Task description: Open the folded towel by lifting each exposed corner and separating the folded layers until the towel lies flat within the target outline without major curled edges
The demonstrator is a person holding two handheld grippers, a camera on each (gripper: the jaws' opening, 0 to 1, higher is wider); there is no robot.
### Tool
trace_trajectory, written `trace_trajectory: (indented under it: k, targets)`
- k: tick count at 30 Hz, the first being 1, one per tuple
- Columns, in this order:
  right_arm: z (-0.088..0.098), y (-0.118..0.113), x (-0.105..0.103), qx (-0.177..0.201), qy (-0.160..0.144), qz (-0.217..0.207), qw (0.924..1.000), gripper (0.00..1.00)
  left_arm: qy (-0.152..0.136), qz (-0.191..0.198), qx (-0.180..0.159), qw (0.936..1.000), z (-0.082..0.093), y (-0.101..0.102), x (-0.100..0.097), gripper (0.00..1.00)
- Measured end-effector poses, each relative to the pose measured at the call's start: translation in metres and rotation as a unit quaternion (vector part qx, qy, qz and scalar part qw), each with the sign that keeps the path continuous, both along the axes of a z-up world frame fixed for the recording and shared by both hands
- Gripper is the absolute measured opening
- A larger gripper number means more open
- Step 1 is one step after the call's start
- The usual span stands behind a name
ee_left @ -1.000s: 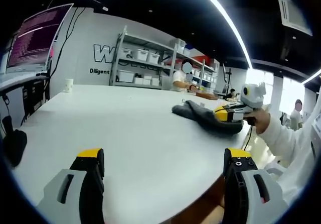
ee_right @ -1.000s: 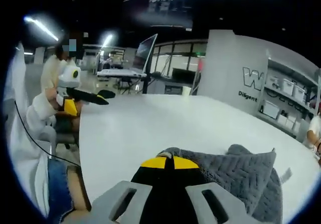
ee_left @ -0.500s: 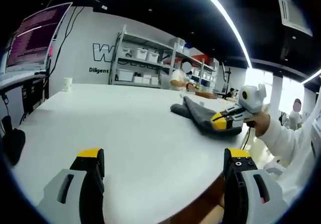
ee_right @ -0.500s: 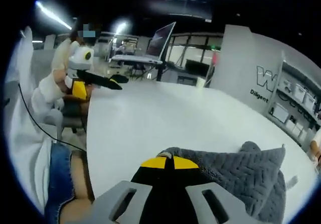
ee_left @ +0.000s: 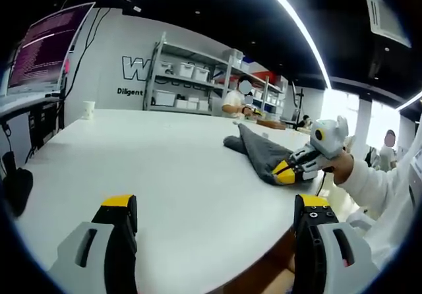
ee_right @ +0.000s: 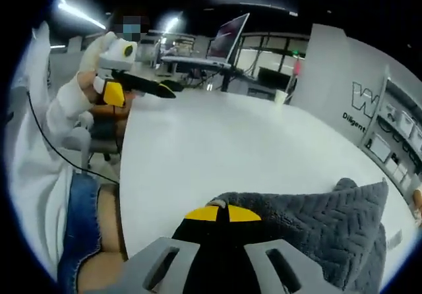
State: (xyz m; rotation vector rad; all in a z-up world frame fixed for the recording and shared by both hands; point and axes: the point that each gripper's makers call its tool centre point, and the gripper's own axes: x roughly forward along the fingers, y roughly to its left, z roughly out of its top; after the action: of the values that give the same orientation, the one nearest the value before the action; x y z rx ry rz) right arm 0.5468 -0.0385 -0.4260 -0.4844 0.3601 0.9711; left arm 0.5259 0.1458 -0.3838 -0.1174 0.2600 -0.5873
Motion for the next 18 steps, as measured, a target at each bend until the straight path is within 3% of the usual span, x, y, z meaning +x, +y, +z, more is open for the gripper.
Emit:
trace_trajectory:
  k: [4, 8, 10, 18]
  targets:
    - [0.002, -0.003, 0.0, 0.004, -0.005, -0.002, 1.0, 0.0, 0.001, -0.003, 0.001, 1.0, 0.0, -0.002, -0.001, 0.98]
    - [0.01, -0.007, 0.002, 0.042, 0.005, -0.015, 0.999, 0.0, 0.005, -0.001, 0.004, 1.0, -0.002, 0.0, -0.001, 0.98]
    - [0.02, -0.012, 0.001, 0.064, 0.003, -0.02, 0.9977, 0.0, 0.004, 0.001, 0.003, 1.0, -0.001, 0.002, -0.001, 0.98]
    - [0.049, -0.024, -0.007, 0.094, -0.01, -0.029, 0.9951, 0.04, 0.002, 0.001, 0.004, 1.0, 0.001, -0.001, -0.002, 0.98]
